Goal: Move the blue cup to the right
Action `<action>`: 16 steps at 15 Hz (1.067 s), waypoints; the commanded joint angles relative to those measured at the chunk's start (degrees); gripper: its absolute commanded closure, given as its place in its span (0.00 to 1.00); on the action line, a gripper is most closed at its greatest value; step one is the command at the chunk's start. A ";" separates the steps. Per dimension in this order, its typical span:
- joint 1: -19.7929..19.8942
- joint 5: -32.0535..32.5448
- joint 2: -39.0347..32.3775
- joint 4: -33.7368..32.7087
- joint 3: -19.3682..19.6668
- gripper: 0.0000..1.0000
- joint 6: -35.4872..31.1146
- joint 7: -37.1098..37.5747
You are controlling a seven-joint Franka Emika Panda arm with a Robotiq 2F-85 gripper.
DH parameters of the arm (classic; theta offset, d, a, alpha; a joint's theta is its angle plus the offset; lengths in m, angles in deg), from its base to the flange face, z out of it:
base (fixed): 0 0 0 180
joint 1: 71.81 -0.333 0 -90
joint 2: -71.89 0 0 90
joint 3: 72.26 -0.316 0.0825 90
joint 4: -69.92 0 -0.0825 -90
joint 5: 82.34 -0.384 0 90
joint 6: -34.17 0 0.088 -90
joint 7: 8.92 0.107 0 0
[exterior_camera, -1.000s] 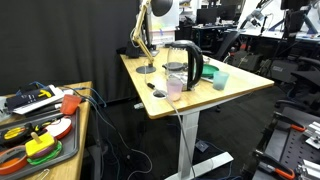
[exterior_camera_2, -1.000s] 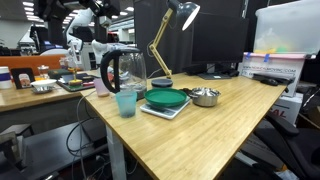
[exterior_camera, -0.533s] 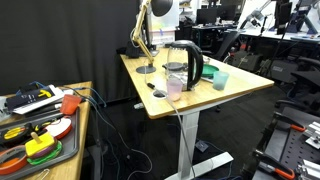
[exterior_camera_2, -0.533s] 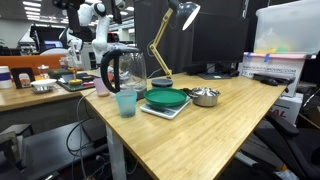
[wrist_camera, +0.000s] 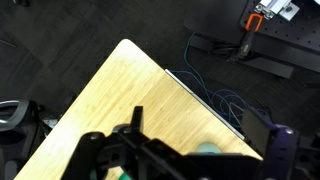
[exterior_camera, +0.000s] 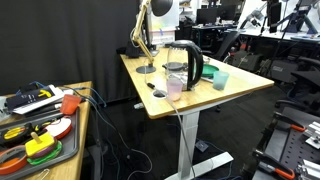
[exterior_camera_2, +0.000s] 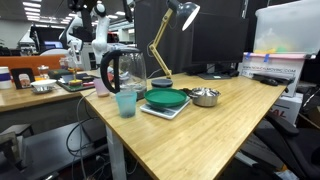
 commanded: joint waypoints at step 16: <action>-3.12 -8.18 -7.34 -10.13 0.21 0.00 -3.10 -6.81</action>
